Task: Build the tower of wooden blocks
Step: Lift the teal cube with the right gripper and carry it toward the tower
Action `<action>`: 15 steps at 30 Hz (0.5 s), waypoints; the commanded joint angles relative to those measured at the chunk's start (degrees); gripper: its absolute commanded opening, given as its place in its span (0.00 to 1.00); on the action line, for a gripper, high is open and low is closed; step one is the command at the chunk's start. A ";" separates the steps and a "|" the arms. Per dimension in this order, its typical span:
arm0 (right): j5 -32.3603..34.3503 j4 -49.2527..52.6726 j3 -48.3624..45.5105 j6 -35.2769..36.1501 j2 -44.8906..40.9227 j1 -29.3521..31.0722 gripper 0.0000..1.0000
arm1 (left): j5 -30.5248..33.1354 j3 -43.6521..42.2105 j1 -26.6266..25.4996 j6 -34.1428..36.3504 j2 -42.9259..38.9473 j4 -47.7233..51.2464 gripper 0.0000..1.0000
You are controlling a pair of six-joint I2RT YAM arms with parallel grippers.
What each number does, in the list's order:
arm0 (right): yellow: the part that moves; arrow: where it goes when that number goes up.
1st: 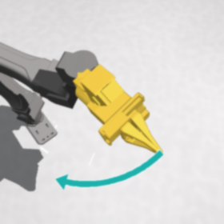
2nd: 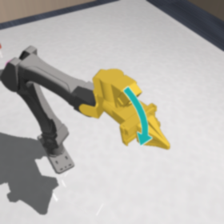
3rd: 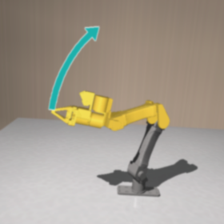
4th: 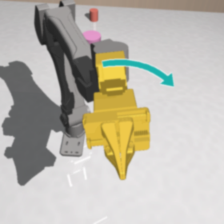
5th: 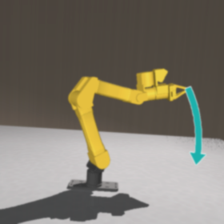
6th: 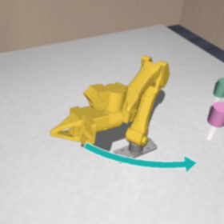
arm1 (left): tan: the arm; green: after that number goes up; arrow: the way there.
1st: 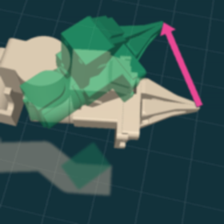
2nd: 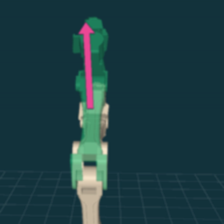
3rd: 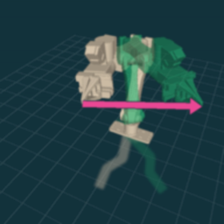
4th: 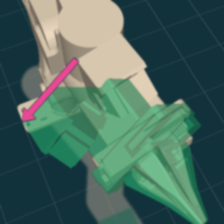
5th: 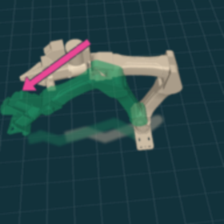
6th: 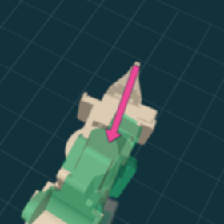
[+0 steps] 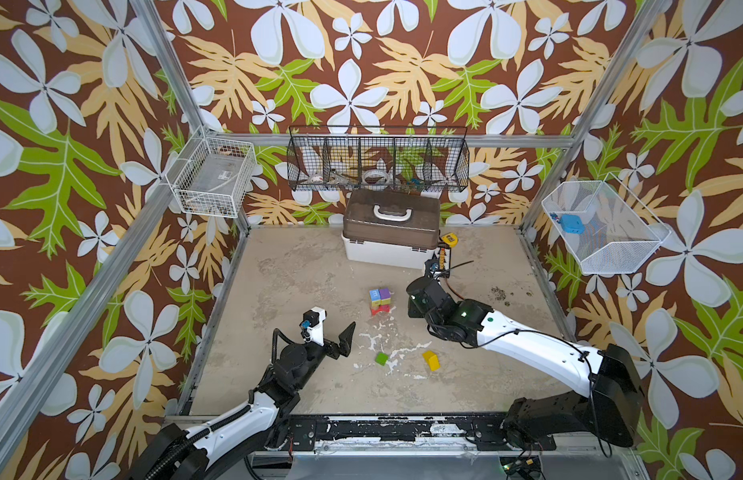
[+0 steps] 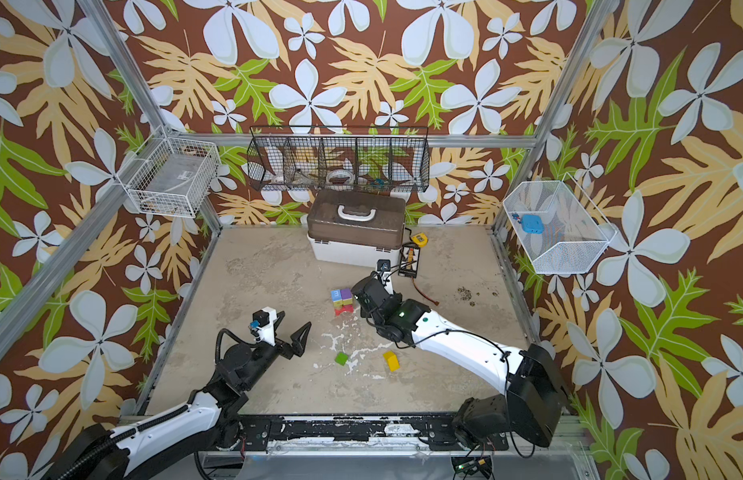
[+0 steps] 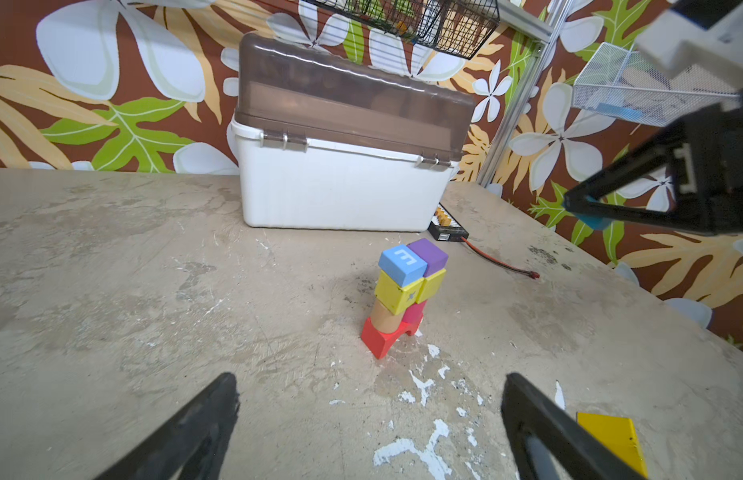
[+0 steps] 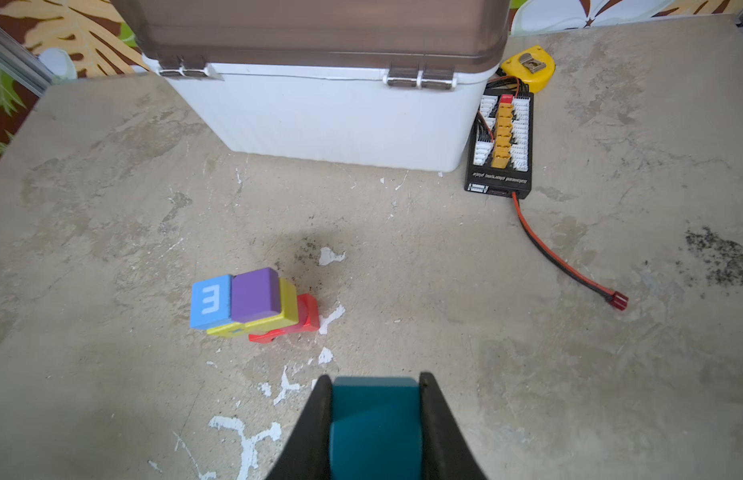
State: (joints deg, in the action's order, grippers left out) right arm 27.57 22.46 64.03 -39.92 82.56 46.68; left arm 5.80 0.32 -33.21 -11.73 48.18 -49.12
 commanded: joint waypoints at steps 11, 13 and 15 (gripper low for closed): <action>-13.49 8.61 21.04 14.09 20.67 -5.79 0.13 | 1.28 -1.90 -0.01 0.28 0.86 -2.64 1.00; -15.04 7.74 21.14 14.78 21.24 -5.72 0.13 | 1.40 -1.90 -0.01 0.29 0.94 -2.64 1.00; -15.75 7.19 20.94 15.09 21.41 -5.74 0.13 | 1.49 -1.81 -0.02 0.21 1.12 -2.69 1.00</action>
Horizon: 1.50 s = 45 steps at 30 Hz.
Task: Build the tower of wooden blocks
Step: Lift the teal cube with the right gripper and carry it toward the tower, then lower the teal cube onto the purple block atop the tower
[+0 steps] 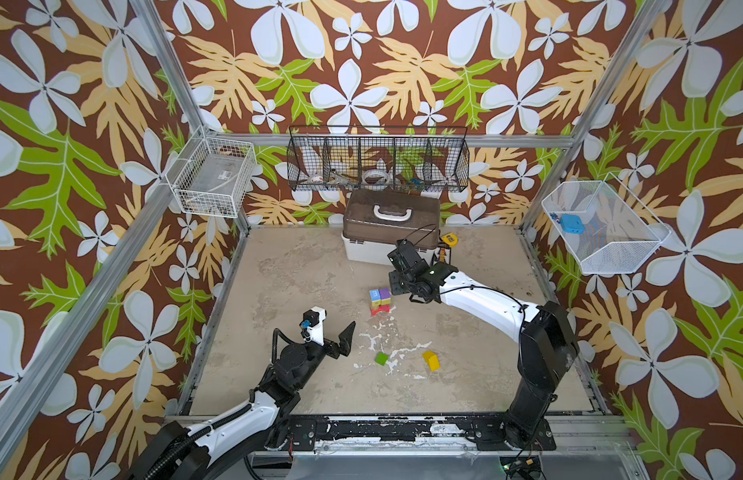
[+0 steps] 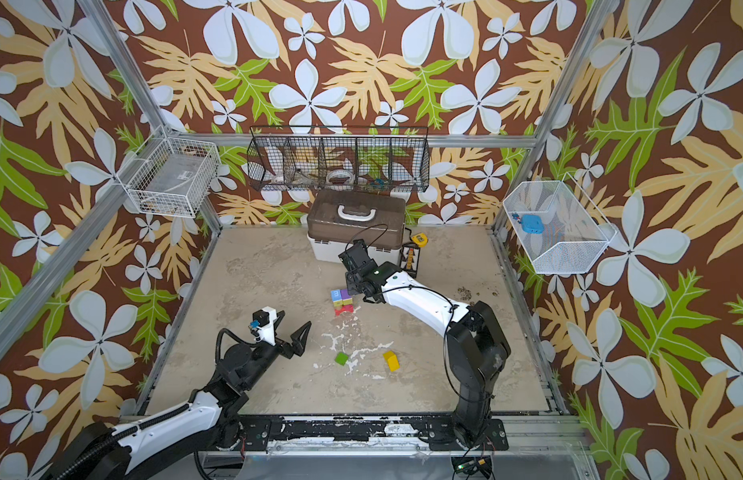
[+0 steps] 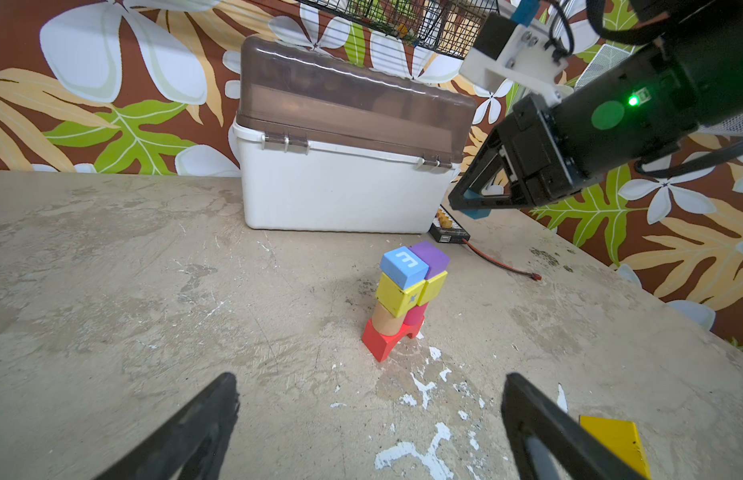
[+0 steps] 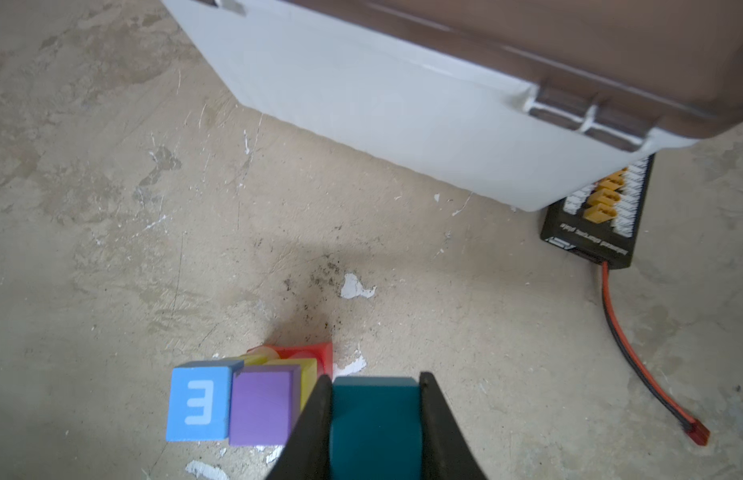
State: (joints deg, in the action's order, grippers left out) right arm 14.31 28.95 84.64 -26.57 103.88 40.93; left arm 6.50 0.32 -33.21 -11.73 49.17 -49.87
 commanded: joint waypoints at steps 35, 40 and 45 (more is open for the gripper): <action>-1.91 2.82 5.07 2.49 5.37 5.14 0.16 | 1.41 -0.67 -0.01 -0.43 2.48 -1.20 1.00; -1.50 2.78 4.96 1.97 5.62 5.13 0.18 | 1.53 -0.65 -0.05 -0.40 2.51 -1.19 1.00; -1.74 2.45 5.01 1.19 5.38 5.17 0.19 | 1.41 -0.49 -0.01 -0.48 2.73 -1.18 1.00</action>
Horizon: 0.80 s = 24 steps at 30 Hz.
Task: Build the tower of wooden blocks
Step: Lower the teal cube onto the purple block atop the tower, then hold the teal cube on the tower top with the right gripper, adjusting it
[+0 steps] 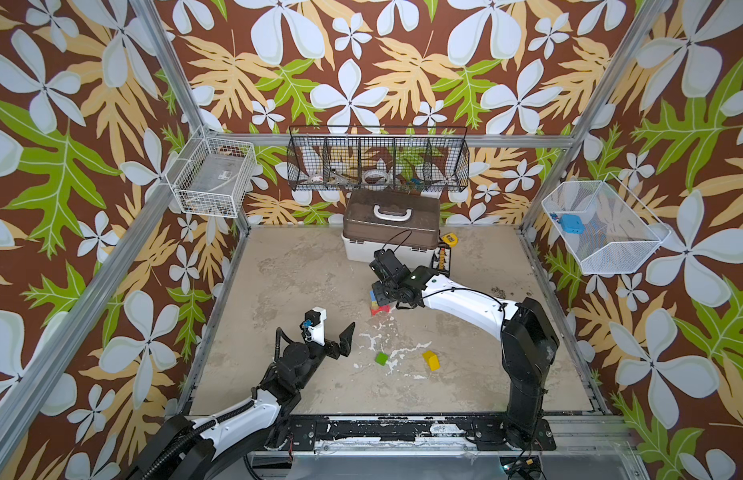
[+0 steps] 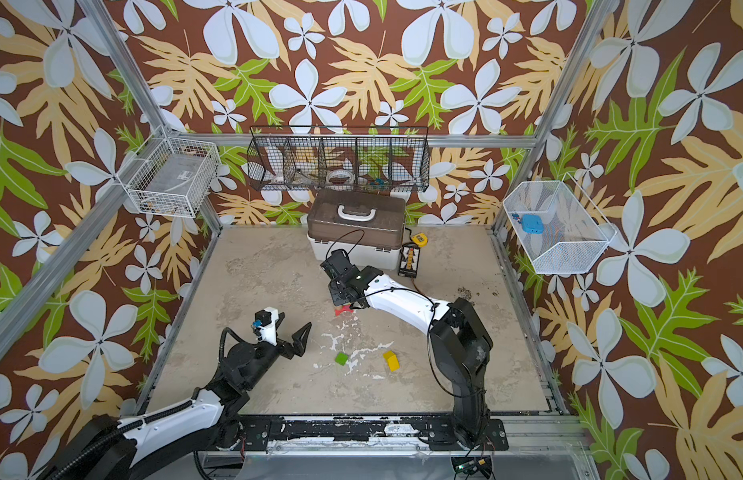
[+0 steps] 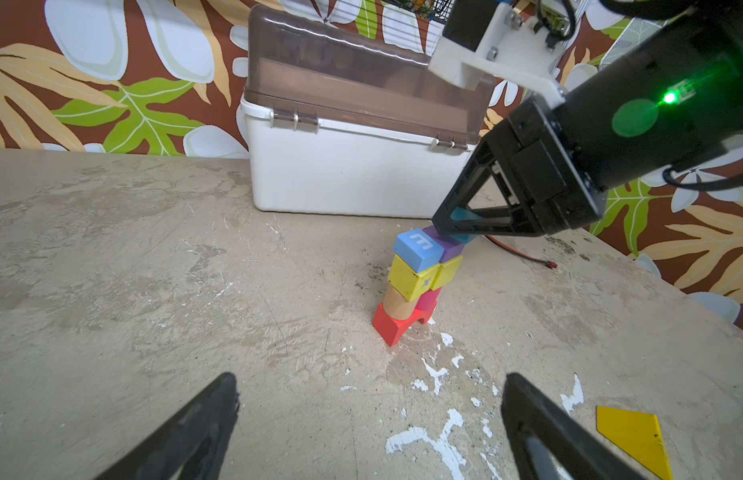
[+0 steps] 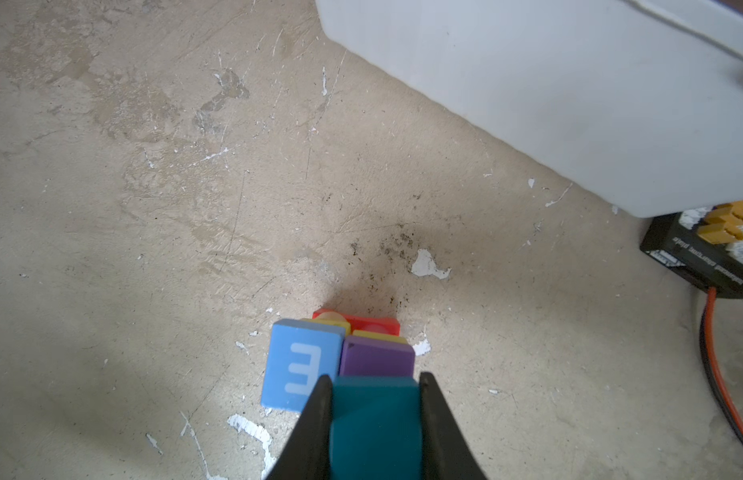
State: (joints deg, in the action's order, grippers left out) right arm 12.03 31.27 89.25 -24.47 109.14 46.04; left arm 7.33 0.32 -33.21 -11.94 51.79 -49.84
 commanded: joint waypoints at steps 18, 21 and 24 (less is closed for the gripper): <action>1.15 -0.55 0.39 -3.83 0.93 0.47 0.21 | 0.84 -0.33 -0.01 -0.37 0.33 -0.96 1.00; 1.50 -0.33 0.70 -3.91 1.36 0.62 0.21 | 0.84 -0.42 0.00 -0.36 0.33 -1.00 1.00; 1.92 -0.26 0.84 -4.09 1.42 0.55 0.21 | 0.79 -0.36 0.00 -0.37 0.30 -0.96 1.00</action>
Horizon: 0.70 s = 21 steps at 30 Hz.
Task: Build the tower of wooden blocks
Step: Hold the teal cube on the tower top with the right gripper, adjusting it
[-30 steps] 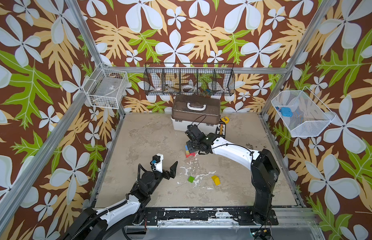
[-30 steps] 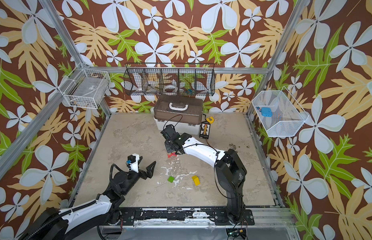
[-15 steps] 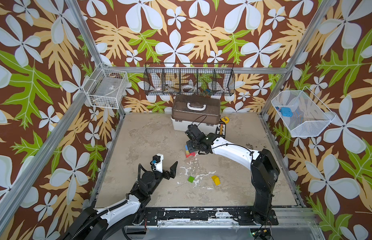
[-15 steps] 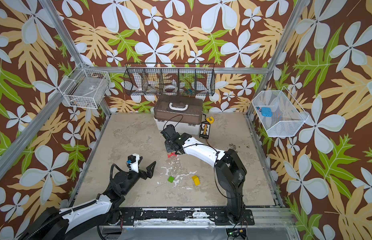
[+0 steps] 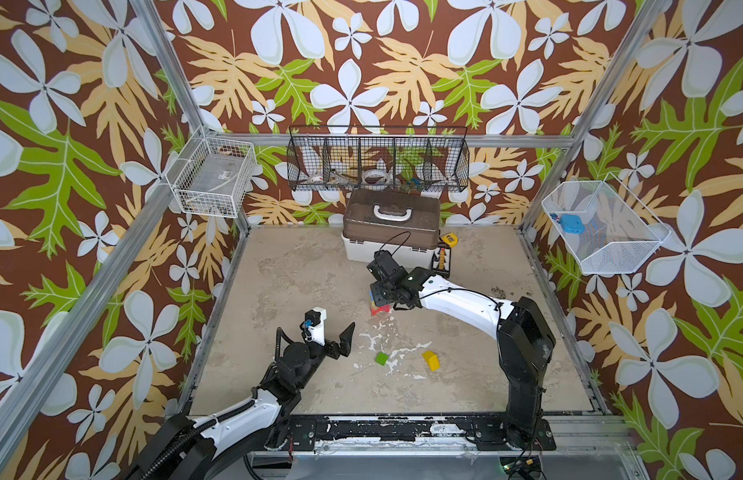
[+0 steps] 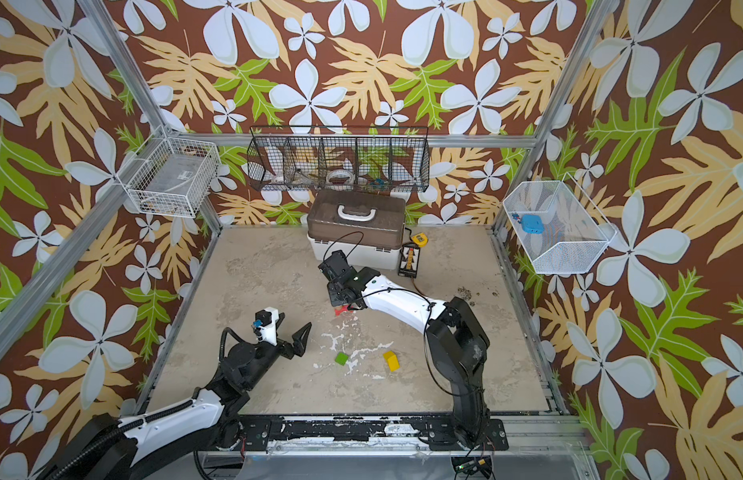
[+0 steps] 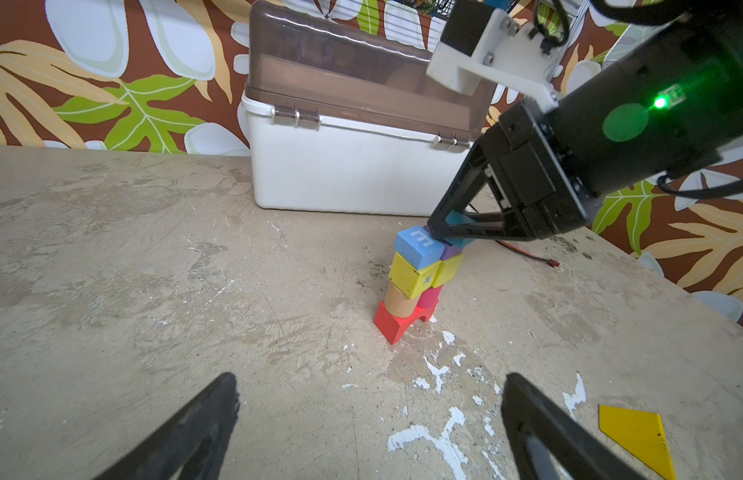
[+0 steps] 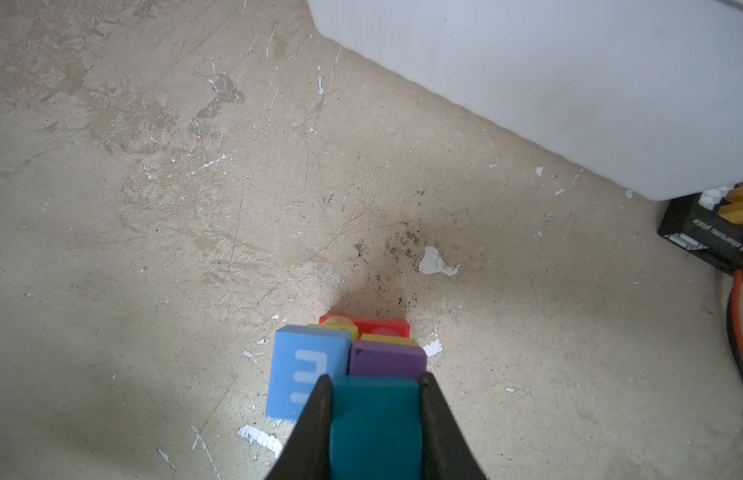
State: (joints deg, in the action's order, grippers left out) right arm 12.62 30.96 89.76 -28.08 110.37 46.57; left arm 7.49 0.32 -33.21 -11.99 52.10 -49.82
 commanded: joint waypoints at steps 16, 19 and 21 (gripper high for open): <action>2.58 -0.16 1.03 -1.03 0.36 0.07 0.22 | 0.60 -0.40 -0.01 -0.45 0.02 -1.04 1.00; 2.66 -0.15 1.12 -1.06 0.72 0.03 0.22 | 0.68 -0.38 -0.01 -0.49 0.02 -1.03 1.00; 2.67 -0.15 1.12 -1.10 0.91 0.05 0.24 | 0.52 -0.38 -0.01 -0.49 0.02 -0.99 1.00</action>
State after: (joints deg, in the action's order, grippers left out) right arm 14.02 30.85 90.54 -28.49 111.02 46.57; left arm 7.49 0.32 -33.21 -12.16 52.12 -49.82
